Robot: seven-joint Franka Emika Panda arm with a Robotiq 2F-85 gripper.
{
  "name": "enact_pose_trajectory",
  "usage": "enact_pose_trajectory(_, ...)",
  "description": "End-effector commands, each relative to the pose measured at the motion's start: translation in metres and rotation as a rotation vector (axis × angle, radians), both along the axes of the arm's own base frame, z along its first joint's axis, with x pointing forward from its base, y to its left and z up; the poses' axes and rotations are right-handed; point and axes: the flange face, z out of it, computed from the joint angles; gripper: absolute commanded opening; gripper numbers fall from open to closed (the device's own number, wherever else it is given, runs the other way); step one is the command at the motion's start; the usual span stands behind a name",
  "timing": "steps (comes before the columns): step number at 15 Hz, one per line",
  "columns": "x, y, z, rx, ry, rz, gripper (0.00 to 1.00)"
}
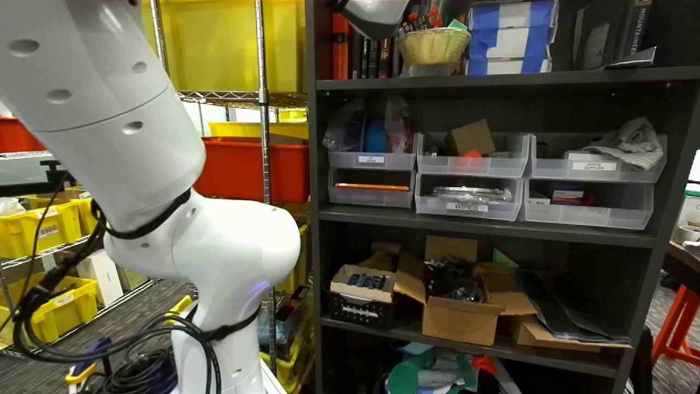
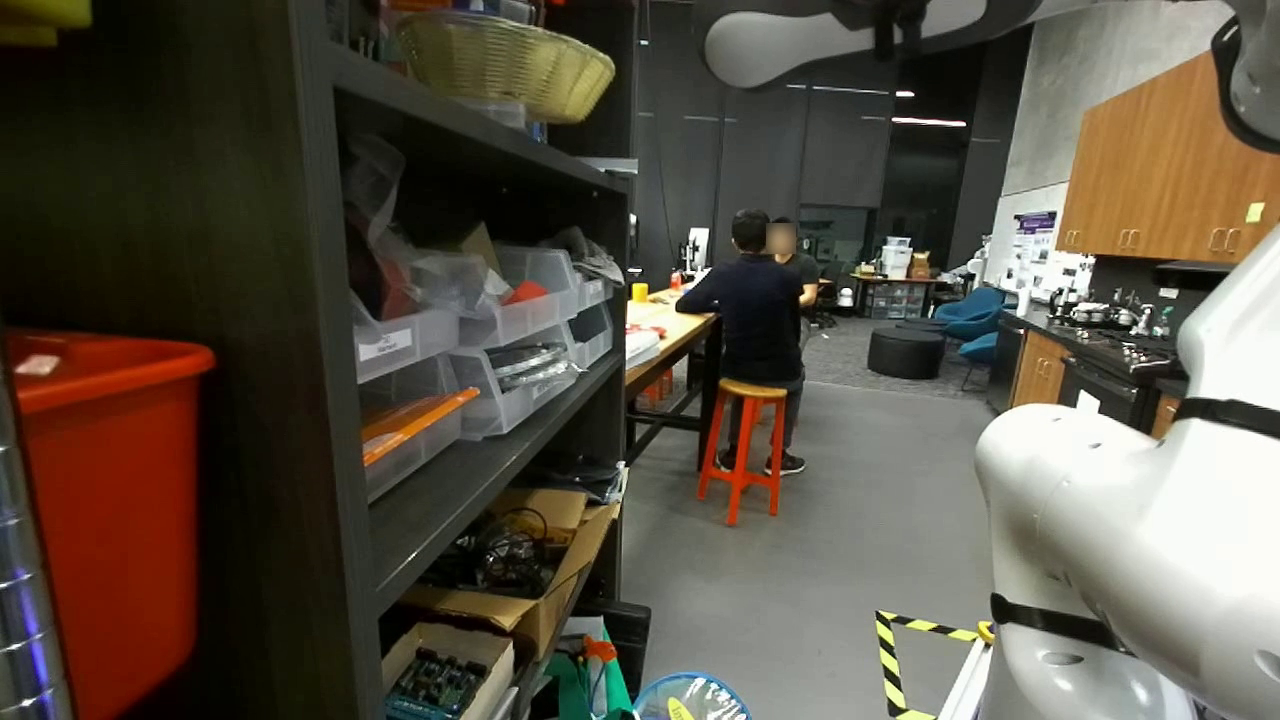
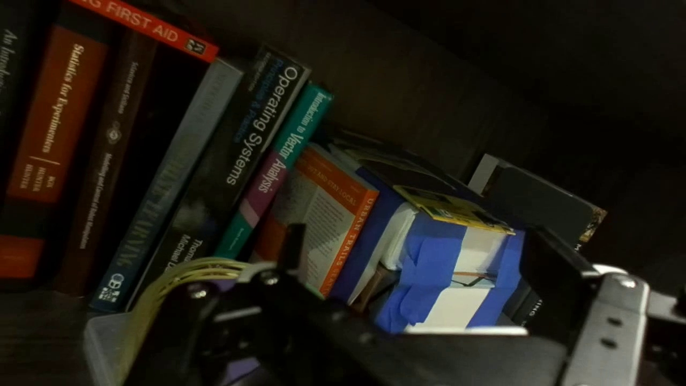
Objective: Pick the orange toy at the top shelf and place it in the basket next to it
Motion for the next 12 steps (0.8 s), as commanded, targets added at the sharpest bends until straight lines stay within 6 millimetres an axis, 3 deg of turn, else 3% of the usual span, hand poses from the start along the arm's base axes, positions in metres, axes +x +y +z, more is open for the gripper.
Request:
enact_pose_trajectory(1,-0.015,0.007,-0.003,-0.025,-0.013,0.035,1.0)
enact_pose_trajectory(9,-0.069,0.04,-0.027,-0.135,-0.07,0.181,1.0)
enact_pose_trajectory(12,-0.084,0.046,-0.048,-0.147,-0.068,0.249,1.0)
